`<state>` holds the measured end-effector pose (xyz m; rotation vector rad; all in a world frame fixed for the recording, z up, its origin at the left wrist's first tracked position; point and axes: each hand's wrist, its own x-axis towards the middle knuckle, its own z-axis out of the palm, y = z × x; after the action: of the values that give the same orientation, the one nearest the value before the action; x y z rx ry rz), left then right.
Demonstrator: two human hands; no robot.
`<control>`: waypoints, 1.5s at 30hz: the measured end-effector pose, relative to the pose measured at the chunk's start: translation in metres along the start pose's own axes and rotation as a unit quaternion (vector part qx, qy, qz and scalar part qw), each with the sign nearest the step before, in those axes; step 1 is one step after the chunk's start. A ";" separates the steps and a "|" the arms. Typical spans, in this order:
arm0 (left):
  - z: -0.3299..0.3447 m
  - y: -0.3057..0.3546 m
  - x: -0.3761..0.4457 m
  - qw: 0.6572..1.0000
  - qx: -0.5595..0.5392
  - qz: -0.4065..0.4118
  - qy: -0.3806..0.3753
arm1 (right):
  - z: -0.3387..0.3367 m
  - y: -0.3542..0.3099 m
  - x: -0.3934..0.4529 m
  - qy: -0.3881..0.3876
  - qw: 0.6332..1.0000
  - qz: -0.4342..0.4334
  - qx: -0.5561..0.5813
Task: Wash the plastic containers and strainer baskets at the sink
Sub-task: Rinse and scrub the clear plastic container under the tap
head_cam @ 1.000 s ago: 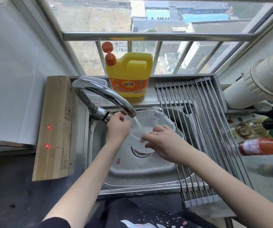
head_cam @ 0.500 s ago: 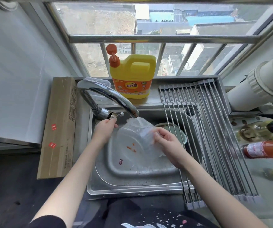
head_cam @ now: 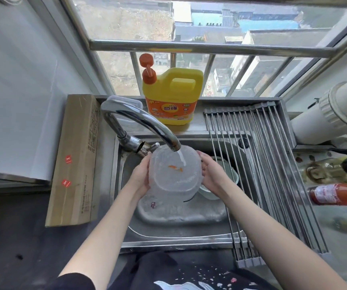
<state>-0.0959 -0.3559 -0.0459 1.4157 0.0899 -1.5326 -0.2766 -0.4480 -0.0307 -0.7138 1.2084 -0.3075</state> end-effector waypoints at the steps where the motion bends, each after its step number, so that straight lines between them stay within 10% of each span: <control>1: 0.003 -0.002 0.002 0.999 -0.006 0.009 0.030 | 0.003 0.002 0.004 0.013 0.999 -0.012 -0.039; 13: 0.012 -0.011 0.014 0.988 -0.021 0.049 0.147 | 0.020 0.013 -0.019 0.033 0.966 -0.171 -0.190; 21: 0.012 -0.019 0.009 0.991 -0.024 0.038 0.129 | 0.024 0.017 -0.020 0.013 0.843 -0.271 -0.464; 33: 0.032 -0.018 -0.002 0.988 -0.014 0.031 0.147 | 0.012 -0.015 -0.001 0.104 0.809 -0.302 -0.494; 39: 0.002 -0.036 0.050 0.995 -0.033 -0.021 0.094 | 0.020 -0.012 -0.017 0.044 0.690 -0.284 -0.664; 45: 0.012 -0.024 0.037 0.997 0.001 -0.019 0.069 | 0.004 -0.027 -0.002 0.043 0.768 -0.388 -0.507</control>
<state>-0.1142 -0.3734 -0.0839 1.5293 0.2007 -1.4647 -0.2694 -0.4656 -0.0112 -2.1970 1.0499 -0.3482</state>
